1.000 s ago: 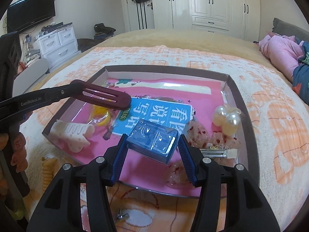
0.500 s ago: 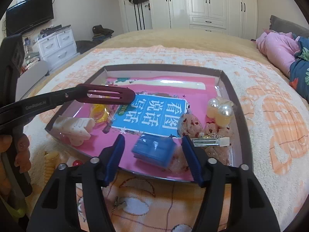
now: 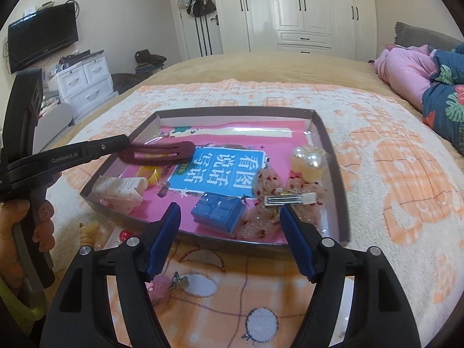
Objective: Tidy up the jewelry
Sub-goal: 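Open both tools to release the claw clip and blue box onto the pink book, then move both tools back toward the spiral hair tie and pom-pom keychain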
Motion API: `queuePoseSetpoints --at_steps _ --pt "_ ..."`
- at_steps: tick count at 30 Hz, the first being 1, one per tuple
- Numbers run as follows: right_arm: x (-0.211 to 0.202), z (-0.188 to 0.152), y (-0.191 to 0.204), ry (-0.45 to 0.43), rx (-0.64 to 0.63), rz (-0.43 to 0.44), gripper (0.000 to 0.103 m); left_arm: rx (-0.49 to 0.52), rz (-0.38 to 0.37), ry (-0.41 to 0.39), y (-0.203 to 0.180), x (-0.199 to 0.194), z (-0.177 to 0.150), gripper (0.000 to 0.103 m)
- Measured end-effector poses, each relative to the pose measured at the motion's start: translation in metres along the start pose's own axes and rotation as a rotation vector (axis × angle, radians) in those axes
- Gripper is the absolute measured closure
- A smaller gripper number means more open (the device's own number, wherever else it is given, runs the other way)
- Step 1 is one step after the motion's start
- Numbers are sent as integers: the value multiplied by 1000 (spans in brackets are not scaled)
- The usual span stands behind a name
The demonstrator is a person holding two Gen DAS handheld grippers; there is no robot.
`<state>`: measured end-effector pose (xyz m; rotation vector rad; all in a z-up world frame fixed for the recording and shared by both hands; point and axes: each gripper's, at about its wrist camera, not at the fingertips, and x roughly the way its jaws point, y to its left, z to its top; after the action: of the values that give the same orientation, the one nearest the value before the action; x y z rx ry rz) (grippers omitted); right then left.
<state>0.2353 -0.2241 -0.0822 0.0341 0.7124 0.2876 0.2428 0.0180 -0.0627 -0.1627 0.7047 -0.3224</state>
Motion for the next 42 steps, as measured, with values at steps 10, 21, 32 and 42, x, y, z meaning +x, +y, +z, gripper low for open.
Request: queuePoseSetpoints --at_steps 10,21,32,42 --pt "-31 5 -13 -58 34 -8 30 -3 33 -93 -5 -40 4 51" --pt "-63 4 -6 -114 -4 0 20 22 86 -163 -14 -85 -4 17" --pt "-85 0 9 -160 -53 34 14 32 119 -157 -16 -106 -22 12" --pt "-91 -6 23 -162 -97 60 12 21 136 -153 -11 -121 -38 12"
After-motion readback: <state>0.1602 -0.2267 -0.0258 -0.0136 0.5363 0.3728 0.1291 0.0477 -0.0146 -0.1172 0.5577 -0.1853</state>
